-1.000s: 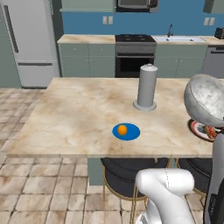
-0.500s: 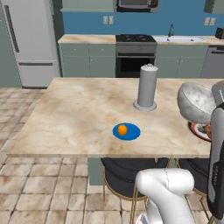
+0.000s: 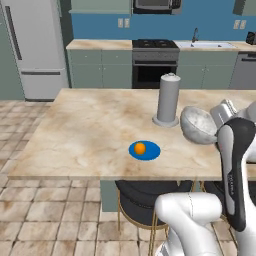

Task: Take the smaller bowl and place it next to the appetizer plate on the dining counter , and place the larger bowl next to the plate with cooked food.

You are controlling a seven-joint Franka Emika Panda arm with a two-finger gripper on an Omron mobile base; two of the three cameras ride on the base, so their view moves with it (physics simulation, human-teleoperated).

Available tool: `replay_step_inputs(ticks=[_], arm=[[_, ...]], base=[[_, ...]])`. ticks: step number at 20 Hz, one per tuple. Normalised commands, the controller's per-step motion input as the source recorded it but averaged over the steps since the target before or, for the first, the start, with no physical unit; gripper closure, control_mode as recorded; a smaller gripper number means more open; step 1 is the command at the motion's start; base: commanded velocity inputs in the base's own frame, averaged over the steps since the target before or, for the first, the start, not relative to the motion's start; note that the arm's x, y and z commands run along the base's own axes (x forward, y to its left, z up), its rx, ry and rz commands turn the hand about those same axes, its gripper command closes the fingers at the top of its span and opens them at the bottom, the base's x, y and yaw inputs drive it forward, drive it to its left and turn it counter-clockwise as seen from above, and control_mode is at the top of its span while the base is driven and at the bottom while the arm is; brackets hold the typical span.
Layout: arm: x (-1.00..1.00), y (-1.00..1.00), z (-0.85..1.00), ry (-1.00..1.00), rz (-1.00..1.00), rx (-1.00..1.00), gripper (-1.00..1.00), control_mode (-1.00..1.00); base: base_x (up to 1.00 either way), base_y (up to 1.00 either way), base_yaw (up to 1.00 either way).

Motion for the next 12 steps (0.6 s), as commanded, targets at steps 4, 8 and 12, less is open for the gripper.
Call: replay_step_inputs(ticks=[4, 8, 12], arm=[[0.4, -0.26, -0.44, 0.02, 0.14, -0.15, 1.0, -1.0], [0.1, -0.14, -0.28, 0.0, 0.04, -0.27, 1.0, -1.0], [0.18, -0.01, -0.08, 0.04, 0.0, -0.18, 1.0, -1.0]], base=[[0.0, 0.0, 0.0], [0.0, 0.0, 0.0], [0.0, 0.0, 0.0]])
